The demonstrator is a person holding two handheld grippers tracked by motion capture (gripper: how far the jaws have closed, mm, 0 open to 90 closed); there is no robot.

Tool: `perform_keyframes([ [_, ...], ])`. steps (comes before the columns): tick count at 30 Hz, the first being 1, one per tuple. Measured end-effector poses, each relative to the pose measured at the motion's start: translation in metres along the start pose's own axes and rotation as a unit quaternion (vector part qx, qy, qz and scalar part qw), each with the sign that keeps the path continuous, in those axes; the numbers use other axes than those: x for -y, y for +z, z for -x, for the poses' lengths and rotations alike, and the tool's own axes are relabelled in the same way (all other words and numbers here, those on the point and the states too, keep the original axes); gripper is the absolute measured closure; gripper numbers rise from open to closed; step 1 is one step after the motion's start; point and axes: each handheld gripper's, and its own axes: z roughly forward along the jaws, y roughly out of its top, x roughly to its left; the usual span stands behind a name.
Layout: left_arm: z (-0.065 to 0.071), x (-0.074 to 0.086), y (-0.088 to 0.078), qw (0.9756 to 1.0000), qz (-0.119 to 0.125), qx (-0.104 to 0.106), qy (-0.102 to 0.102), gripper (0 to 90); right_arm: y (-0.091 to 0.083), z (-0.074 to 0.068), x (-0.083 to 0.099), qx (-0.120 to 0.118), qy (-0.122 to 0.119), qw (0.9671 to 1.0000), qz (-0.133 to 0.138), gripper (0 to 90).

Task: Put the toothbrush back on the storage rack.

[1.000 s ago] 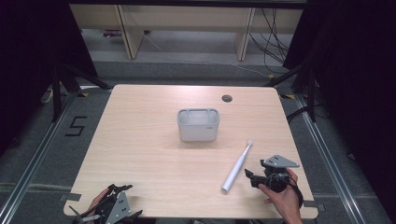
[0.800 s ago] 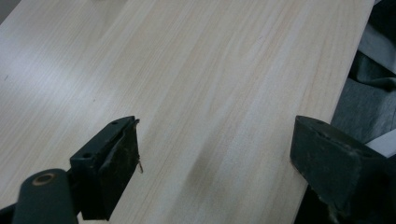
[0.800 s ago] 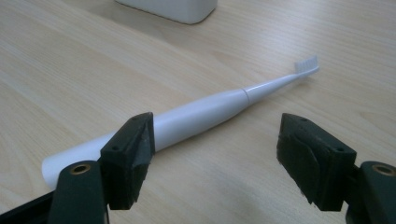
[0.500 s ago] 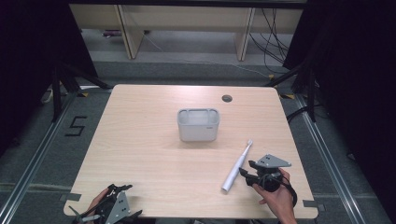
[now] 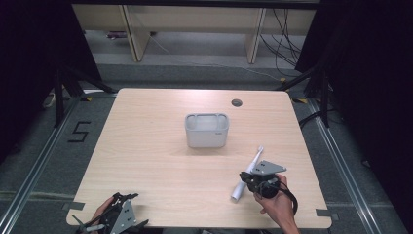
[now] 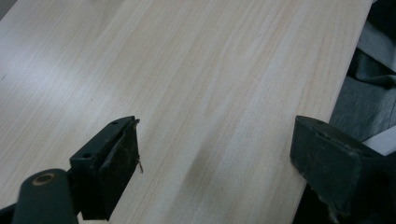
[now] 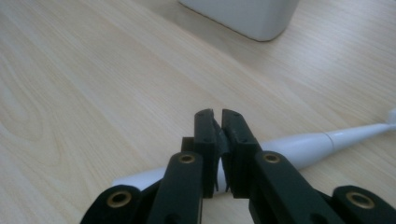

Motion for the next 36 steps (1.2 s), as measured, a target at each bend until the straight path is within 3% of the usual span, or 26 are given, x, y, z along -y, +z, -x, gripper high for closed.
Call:
perform_keyframes([
  [5, 0.000, 0.000, 0.000, 1.0000, 0.000, 0.000, -0.001, 15.1, 0.009, -0.005, -0.003, -0.013, -0.025, 0.9996, -0.004, 89.3],
  [8, 0.000, 0.000, 0.000, 1.0000, -0.001, 0.000, 0.001, 15.1, 0.014, -0.007, -0.005, -0.019, -0.027, 0.9994, -0.008, 89.5],
  [9, 0.000, 0.000, 0.000, 1.0000, 0.000, 0.001, 0.001, 15.1, 0.014, -0.009, -0.005, -0.021, -0.016, 0.9995, -0.015, 89.6],
  [11, 0.000, 0.000, 0.000, 1.0000, 0.002, -0.001, 0.000, 15.1, 0.018, -0.010, -0.006, -0.028, -0.029, 0.9991, -0.015, 89.7],
  [16, 0.000, 0.000, 0.000, 1.0000, -0.004, 0.000, 0.001, 15.1, 0.021, -0.013, -0.007, -0.037, -0.036, 0.9984, -0.022, 89.7],
  [17, 0.000, 0.000, 0.001, 1.0000, -0.004, 0.005, 0.002, 15.1, 0.021, -0.014, -0.006, -0.036, -0.030, 0.9986, -0.022, 89.7],
  [18, 0.001, 0.000, 0.001, 1.0000, 0.000, -0.007, 0.000, 15.1, 0.021, -0.014, -0.006, -0.036, -0.030, 0.9986, -0.022, 89.7],
  [20, 0.000, 0.000, 0.000, 1.0000, 0.000, 0.002, 0.000, 15.1, 0.023, -0.014, -0.006, -0.043, -0.039, 0.9980, -0.025, 89.7],
  [22, 0.000, 0.000, 0.000, 1.0000, 0.002, 0.000, -0.001, 15.1, 0.022, -0.017, -0.004, -0.039, -0.020, 0.9985, -0.033, 89.7],
  [23, 0.000, 0.000, 0.000, 1.0000, 0.001, 0.000, -0.001, 15.1, 0.024, -0.016, -0.004, -0.042, -0.040, 0.9979, -0.028, 89.7],
  [26, 0.000, 0.000, 0.000, 1.0000, -0.002, 0.001, 0.000, 15.1, 0.023, -0.018, -0.004, -0.041, -0.027, 0.9981, -0.039, 89.7],
  [27, 0.001, 0.000, 0.000, 1.0000, -0.001, 0.001, 0.000, 15.1, 0.024, -0.017, -0.004, -0.041, -0.039, 0.9978, -0.034, 89.7],
  [30, 0.001, 0.000, 0.000, 1.0000, 0.000, 0.002, 0.000, 15.1, 0.025, -0.016, -0.003, -0.049, -0.045, 0.9970, -0.038, 89.7],
  [32, 0.001, 0.000, 0.000, 1.0000, 0.000, 0.000, 0.000, 15.1, 0.024, -0.018, -0.002, -0.042, -0.034, 0.9974, -0.048, 89.7],
  [36, 0.001, 0.000, 0.000, 1.0000, 0.000, -0.002, 0.000, 15.1, 0.024, -0.018, 0.000, -0.046, -0.034, 0.9968, -0.056, 89.7],
])
